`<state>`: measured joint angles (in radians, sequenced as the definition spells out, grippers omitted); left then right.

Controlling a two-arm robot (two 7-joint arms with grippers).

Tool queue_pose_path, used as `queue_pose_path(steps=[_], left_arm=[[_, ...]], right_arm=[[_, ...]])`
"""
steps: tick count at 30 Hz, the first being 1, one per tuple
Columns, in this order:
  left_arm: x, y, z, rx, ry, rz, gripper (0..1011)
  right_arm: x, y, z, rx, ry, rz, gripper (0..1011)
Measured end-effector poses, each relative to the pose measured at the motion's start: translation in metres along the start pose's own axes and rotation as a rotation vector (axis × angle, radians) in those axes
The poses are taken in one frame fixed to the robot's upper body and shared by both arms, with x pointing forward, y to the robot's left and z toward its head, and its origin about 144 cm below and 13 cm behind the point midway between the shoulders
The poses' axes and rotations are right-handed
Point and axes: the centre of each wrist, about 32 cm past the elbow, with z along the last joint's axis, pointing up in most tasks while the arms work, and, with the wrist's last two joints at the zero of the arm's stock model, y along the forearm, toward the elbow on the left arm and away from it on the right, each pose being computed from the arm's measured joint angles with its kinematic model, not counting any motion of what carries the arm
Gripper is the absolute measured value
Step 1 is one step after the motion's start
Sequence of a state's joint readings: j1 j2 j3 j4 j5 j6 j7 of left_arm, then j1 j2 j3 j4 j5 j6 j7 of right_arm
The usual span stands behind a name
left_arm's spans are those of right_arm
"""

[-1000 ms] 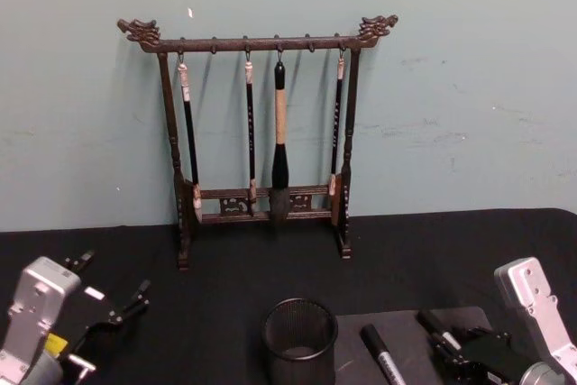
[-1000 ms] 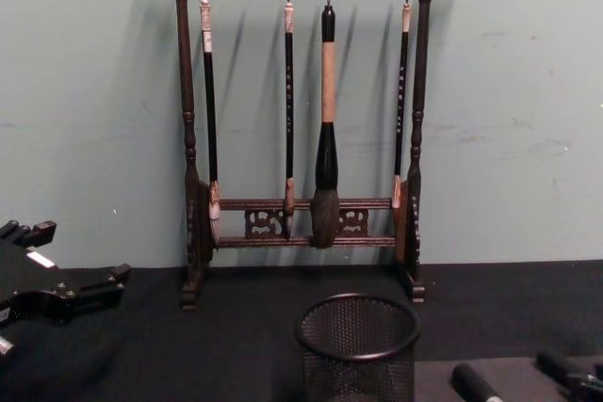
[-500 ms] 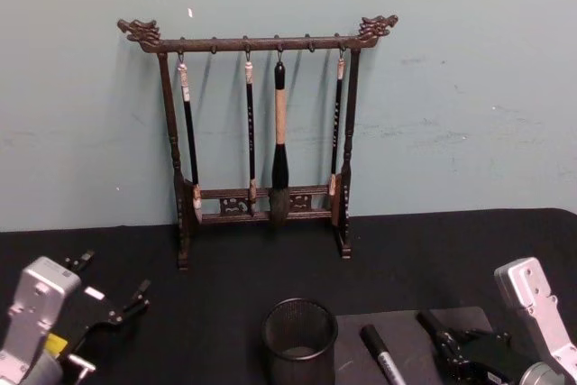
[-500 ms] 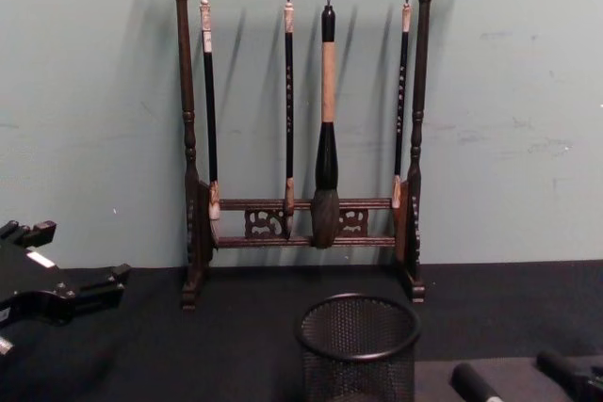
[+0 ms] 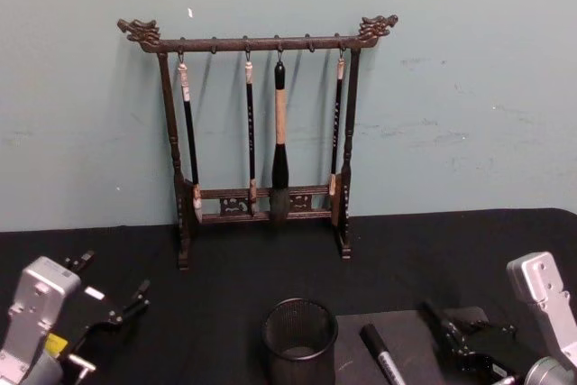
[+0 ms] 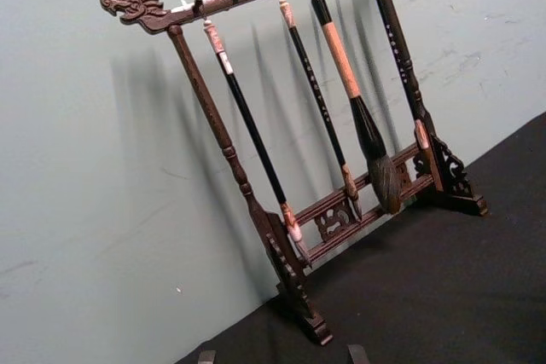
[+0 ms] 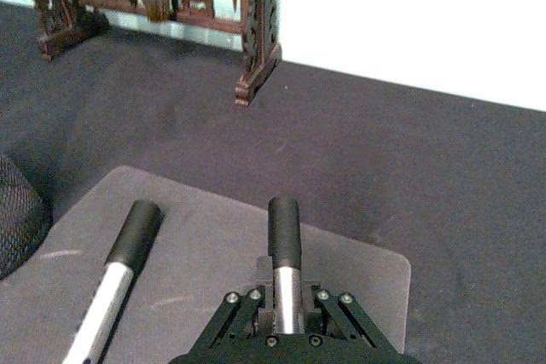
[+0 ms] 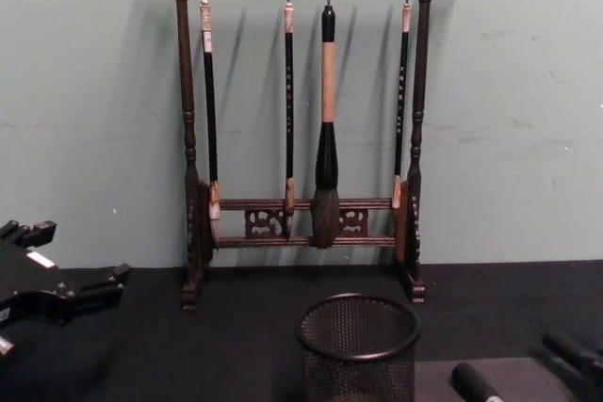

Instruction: Pick up the water-based marker from the table and place it into the pen holder.

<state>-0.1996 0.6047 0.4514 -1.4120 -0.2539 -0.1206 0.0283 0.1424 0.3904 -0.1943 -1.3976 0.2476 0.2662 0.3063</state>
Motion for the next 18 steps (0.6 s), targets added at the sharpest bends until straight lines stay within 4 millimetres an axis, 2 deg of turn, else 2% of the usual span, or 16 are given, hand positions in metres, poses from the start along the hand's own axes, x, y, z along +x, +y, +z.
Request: queue_pose_path(steps=[6,18], left_arm=[[0.000,0.000,0.000,0.000,0.000,0.000,1001],[0.000,0.000,0.000,0.000,0.000,0.000,1001]], right_arm=[[0.002,-0.001,0.004,0.041,0.017,-0.001,194],[0.004,0.005,0.030,0.185,0.010,0.046,194]])
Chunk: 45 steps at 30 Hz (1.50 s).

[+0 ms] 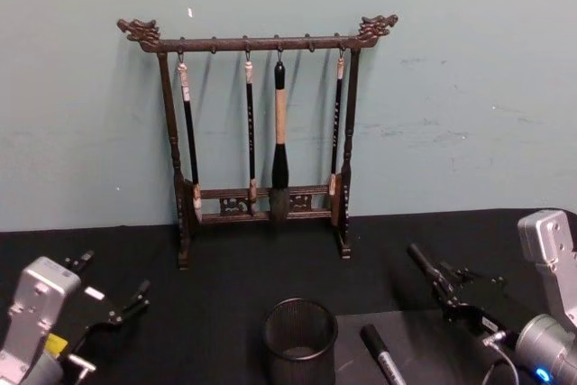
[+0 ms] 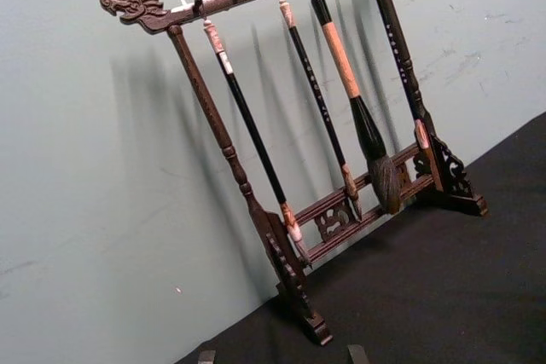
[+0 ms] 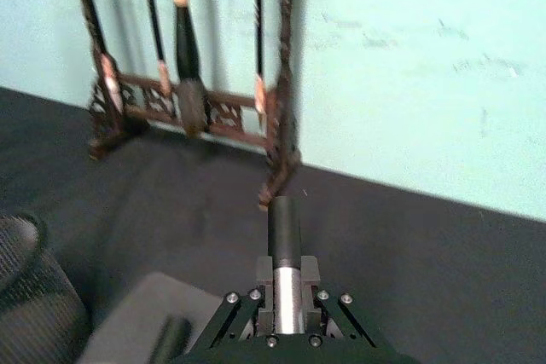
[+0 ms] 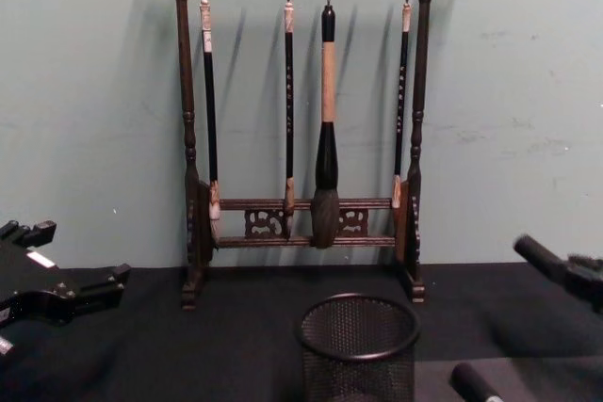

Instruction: Pick up the water-based marker from the table and place it into the pen holder.

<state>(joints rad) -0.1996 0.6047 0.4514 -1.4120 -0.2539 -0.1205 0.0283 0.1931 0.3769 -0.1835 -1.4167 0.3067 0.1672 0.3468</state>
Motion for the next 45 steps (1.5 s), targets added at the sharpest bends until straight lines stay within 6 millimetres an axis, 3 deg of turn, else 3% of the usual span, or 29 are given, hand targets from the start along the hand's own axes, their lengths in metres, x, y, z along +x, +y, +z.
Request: queue_pose_path(steps=[19,45], left_arm=[[0.000,0.000,0.000,0.000,0.000,0.000,1001],[0.000,0.000,0.000,0.000,0.000,0.000,1001]], right_arm=[[-0.026,0.024,0.031,0.150,-0.008,0.226,194],[-0.058,0.067,0.027,0.239,0.028,0.470,194]])
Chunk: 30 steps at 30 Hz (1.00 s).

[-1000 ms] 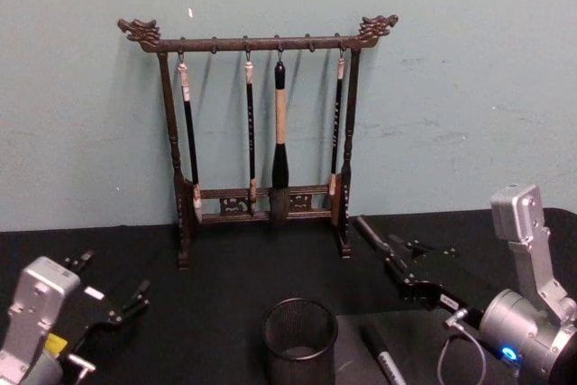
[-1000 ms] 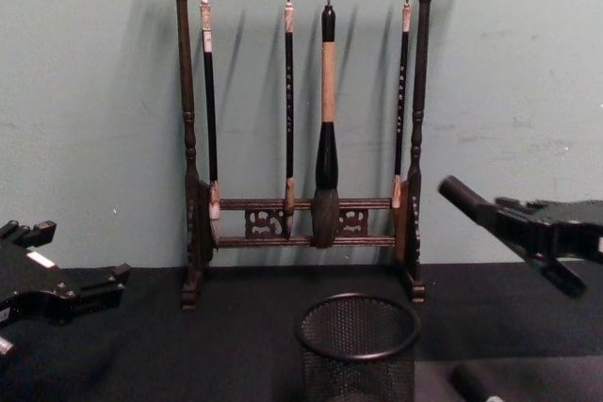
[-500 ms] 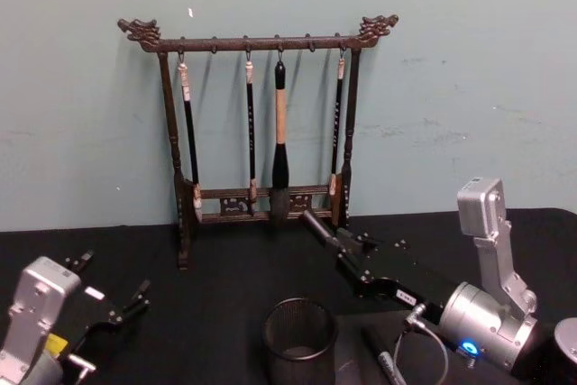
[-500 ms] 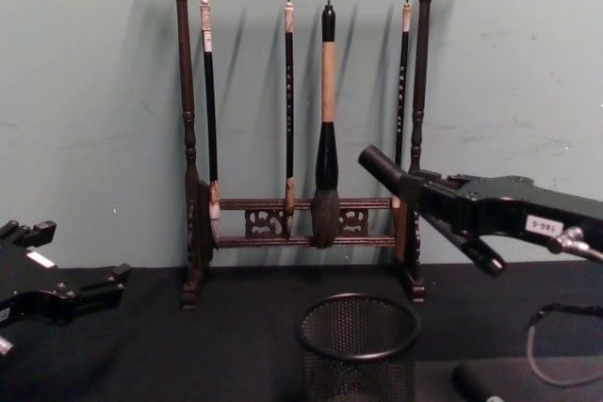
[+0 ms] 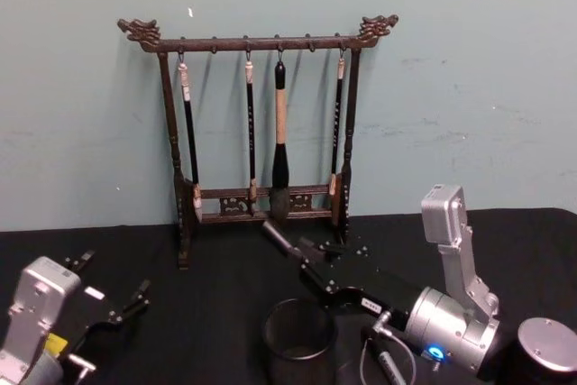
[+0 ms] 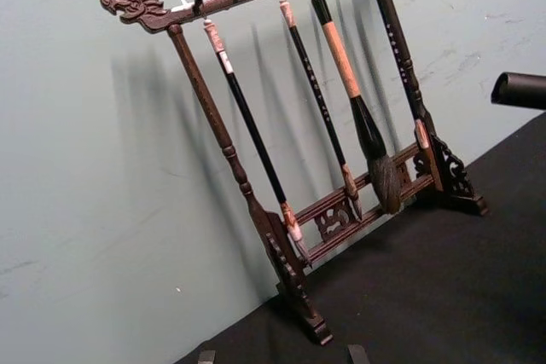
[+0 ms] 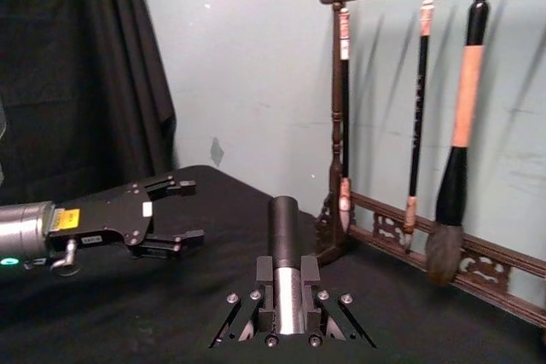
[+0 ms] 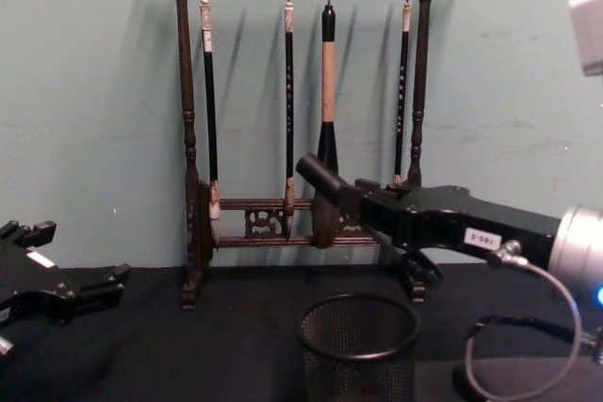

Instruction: Pick up the water-based marker from the table and place it into the pen holder.

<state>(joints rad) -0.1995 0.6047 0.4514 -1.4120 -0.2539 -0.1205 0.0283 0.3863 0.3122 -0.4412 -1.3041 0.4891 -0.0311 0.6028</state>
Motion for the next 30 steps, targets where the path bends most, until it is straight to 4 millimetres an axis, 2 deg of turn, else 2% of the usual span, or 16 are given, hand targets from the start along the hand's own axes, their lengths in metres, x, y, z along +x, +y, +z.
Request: queue_pose_path(steps=[13,30], left_arm=[[0.000,0.000,0.000,0.000,0.000,0.000,1001],[0.000,0.000,0.000,0.000,0.000,0.000,1001]], right_arm=[[-0.004,0.012,-0.009,-0.009,0.016,0.046,194],[-0.007,0.016,-0.017,-0.032,0.027,0.062,194]])
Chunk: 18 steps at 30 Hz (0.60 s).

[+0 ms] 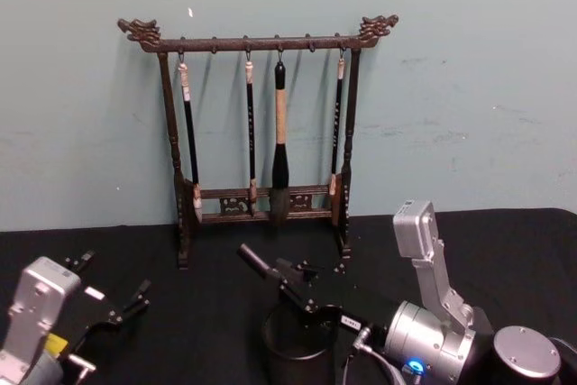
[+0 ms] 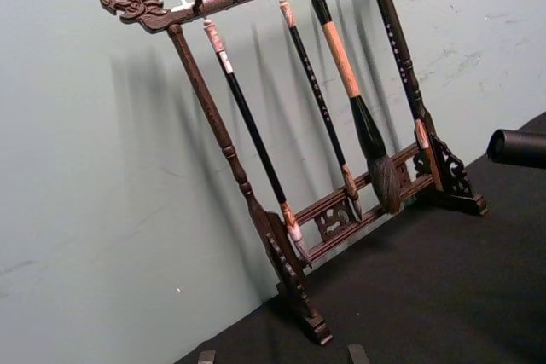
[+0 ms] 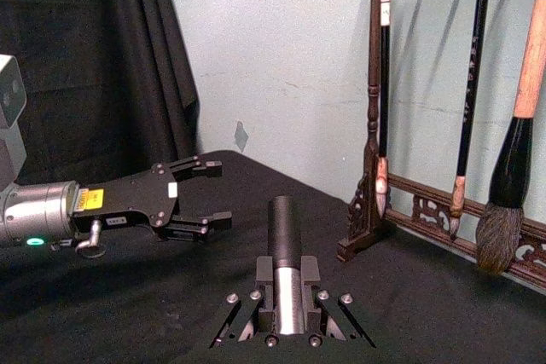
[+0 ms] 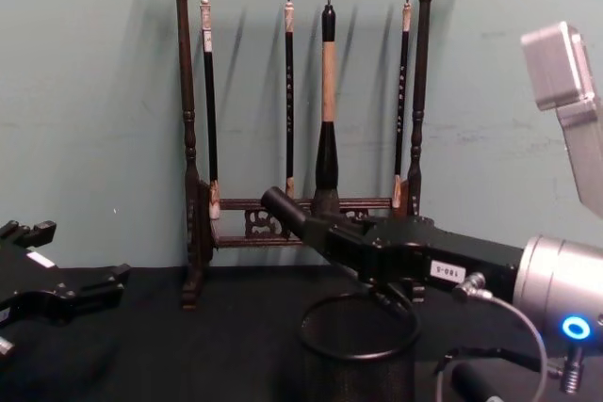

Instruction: Pick up the water-based marker from the table and place it into the pen holder.

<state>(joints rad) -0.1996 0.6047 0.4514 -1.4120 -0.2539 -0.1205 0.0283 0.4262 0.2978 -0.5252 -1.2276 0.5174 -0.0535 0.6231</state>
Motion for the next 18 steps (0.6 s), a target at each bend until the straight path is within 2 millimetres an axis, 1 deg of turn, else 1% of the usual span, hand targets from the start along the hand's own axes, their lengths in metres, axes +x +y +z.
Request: queue_pose_path(steps=[18], left_arm=[[0.0000,0.0000,0.0000,0.000,0.000,0.000,1001]], right_arm=[[0.0003,0.0005,-0.0017,-0.016,0.002,-0.006,194]])
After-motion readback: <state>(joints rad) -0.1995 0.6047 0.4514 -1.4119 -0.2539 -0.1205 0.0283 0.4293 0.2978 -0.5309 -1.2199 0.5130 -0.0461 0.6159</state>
